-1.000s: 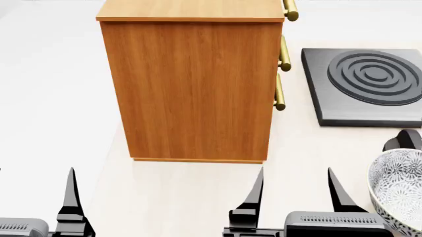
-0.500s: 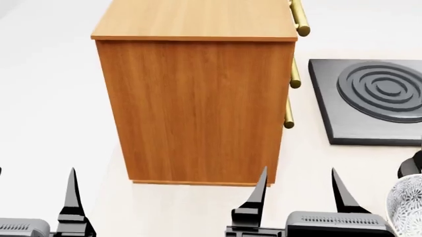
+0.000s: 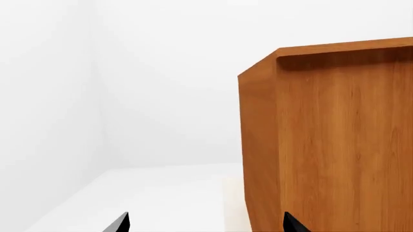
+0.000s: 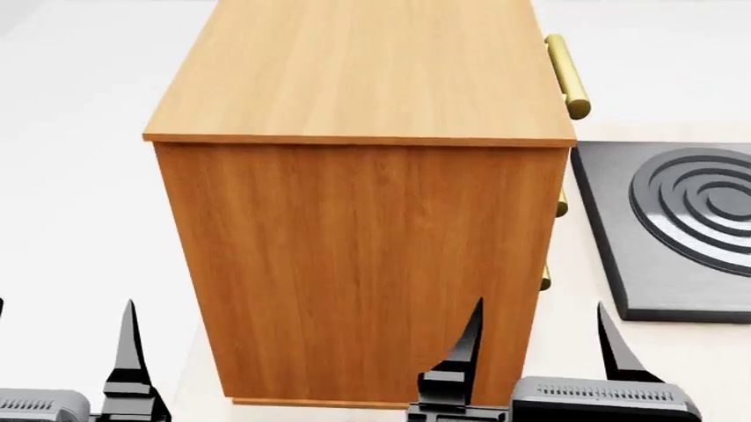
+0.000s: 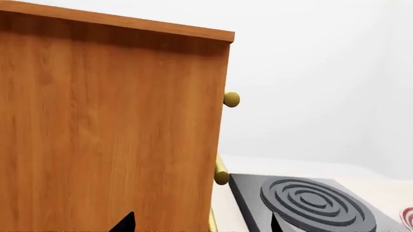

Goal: Put the bowl on the top of the cabinet.

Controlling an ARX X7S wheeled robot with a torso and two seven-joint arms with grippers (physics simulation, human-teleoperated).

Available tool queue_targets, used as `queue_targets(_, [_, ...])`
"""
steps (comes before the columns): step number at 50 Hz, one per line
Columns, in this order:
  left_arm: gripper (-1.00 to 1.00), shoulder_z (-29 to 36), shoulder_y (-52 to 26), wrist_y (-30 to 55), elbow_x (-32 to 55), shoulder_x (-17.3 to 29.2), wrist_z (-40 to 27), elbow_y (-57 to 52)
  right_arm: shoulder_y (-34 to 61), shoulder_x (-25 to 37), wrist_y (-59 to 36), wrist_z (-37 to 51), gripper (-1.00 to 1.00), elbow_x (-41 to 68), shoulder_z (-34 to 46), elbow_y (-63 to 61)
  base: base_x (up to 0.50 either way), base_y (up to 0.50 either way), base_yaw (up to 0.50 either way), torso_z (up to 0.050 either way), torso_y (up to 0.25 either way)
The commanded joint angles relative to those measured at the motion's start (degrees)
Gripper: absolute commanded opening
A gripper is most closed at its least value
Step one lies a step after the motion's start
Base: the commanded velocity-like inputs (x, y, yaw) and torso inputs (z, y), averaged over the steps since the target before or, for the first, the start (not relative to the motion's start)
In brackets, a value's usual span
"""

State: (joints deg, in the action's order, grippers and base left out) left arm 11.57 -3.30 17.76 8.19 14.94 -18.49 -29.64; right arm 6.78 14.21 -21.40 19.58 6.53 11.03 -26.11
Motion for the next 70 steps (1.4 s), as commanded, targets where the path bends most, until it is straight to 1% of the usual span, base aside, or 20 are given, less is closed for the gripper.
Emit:
queue_targets(1, [1.0, 0.2, 0.0, -0.1, 0.2, 0.3, -0.2, 0.1, 0.2, 0.1, -0.4, 2.1, 1.0, -2.2, 0.8, 0.9, 0.0, 0.0, 0.0, 0.0, 0.0])
queue_targets(5, [1.0, 0.3, 0.0, -0.5, 0.3, 0.4, -0.3, 0.4, 0.3, -0.3, -1.9, 4.4, 1.0, -4.8, 1.7, 1.0, 0.0, 0.0, 0.0, 0.0, 0.0])
queue_targets(9, [1.0, 0.4, -0.1, -0.4, 0.3, 0.5, -0.4, 0.4, 0.6, 0.2, -3.4, 3.2, 1.0, -3.9, 2.2, 0.4, 0.0, 0.0, 0.0, 0.0, 0.0])
queue_targets(11, [1.0, 0.4, -0.1, -0.8, 0.3, 0.5, -0.3, 0.9, 1.3, -0.3, -9.4, 4.7, 1.0, -4.3, 1.7, -1.1, 0.0, 0.0, 0.0, 0.0, 0.0])
queue_targets(15, [1.0, 0.4, -0.1, -0.7, 0.5, 0.6, -0.4, 1.0, 0.8, 0.1, -13.8, 6.0, 1.0, -5.1, 1.3, -4.4, 0.0, 0.0, 0.0, 0.0, 0.0])
queue_targets(16, [1.0, 0.5, -0.3, -0.9, 0.5, 0.5, -0.4, 1.4, 0.7, 1.3, -17.0, 5.9, 1.0, -5.7, 1.3, -7.0, 0.0, 0.0, 0.0, 0.0, 0.0])
queue_targets(20, [1.0, 0.6, -0.4, -0.9, 0.7, 0.5, -0.4, 1.6, 0.7, 1.6, -21.0, 6.4, 1.0, -4.5, -2.7, -11.4, 0.0, 0.0, 0.0, 0.0, 0.0])
queue_targets(24, [1.0, 0.7, -0.6, -1.2, 0.9, 0.4, -0.4, 2.1, 0.8, 4.1, -23.6, 7.0, 1.0, -6.4, -3.5, -14.8, 0.0, 0.0, 0.0, 0.0, 0.0])
queue_targets(25, [1.0, 0.7, -0.6, -1.3, 1.0, 0.4, -0.4, 2.4, 1.2, 5.5, -28.6, 5.6, 1.0, -5.8, -3.9, -17.0, 0.0, 0.0, 0.0, 0.0, 0.0])
queue_targets(29, [1.0, 0.9, -0.7, -1.2, 0.9, 0.5, -0.5, 2.4, 1.9, 5.1, -36.9, 4.2, 1.0, -3.2, -7.7, -20.7, 0.0, 0.0, 0.0, 0.0, 0.0])
queue_targets(31, [1.0, 1.0, -0.7, -1.5, 0.8, 0.5, -0.6, 2.7, 2.9, 6.9, -43.8, 2.6, 1.0, -2.4, -7.5, -22.0, 0.0, 0.0, 0.0, 0.0, 0.0])
queue_targets(35, [1.0, 1.1, -0.7, -1.5, 0.8, 0.5, -0.7, 2.8, 3.8, 9.9, -50.1, 2.1, 1.0, -2.8, -6.6, -26.3, 0.0, 0.0, 0.0, 0.0, 0.0])
queue_targets(38, [1.0, 1.0, -0.8, -0.8, 0.9, 0.7, -1.0, 1.9, 4.9, 11.5, -58.5, -1.6, 1.0, -0.2, -7.9, -31.3, 0.0, 0.0, 0.0, 0.0, 0.0])
queue_targets(42, [1.0, 0.9, -0.5, -0.8, 0.9, 0.9, -1.2, 1.4, 3.9, 14.1, -62.9, -0.6, 1.0, -0.5, -6.0, -33.2, 0.0, 0.0, 0.0, 0.0, 0.0])
queue_targets(45, [1.0, 0.8, -0.4, -0.8, 1.0, 1.0, -1.3, 1.3, 2.8, 14.8, -64.7, -0.7, 1.0, 0.0, -6.4, -33.7, 0.0, 0.0, 0.0, 0.0, 0.0])
queue_targets(47, [1.0, 0.8, -0.5, -0.8, 1.0, 1.0, -1.4, 1.4, 1.7, 15.9, -65.5, 0.2, 1.0, 3.4, -8.9, -33.9, 0.0, 0.0, 0.0, 0.0, 0.0])
queue_targets(52, [1.0, 1.1, -0.2, -0.9, 0.9, 1.1, -1.6, 1.0, -0.2, 21.0, -66.2, 13.7, 1.0, 24.5, -15.2, -33.8, 0.0, 0.0, 0.0, 0.0, 0.0])
queue_targets(55, [1.0, 1.3, -0.3, -0.8, 0.9, 1.1, -1.6, 1.1, -0.9, 23.1, -66.3, 19.6, 1.0, 33.1, -17.7, -33.8, 0.0, 0.0, 0.0, 0.0, 0.0])
queue_targets(60, [1.0, 1.5, -0.4, -0.7, 0.8, 1.1, -1.8, 1.1, -2.6, 24.9, -64.9, 21.6, 1.0, 35.7, -17.7, -33.1, 0.0, 0.0, 0.0, 0.0, 0.0])
queue_targets(70, [1.0, 1.9, -0.6, -0.4, 0.8, 1.3, -2.1, 0.8, -5.9, 26.6, -60.6, 22.7, 1.0, 35.1, -16.1, -31.0, 0.0, 0.0, 0.0, 0.0, 0.0])
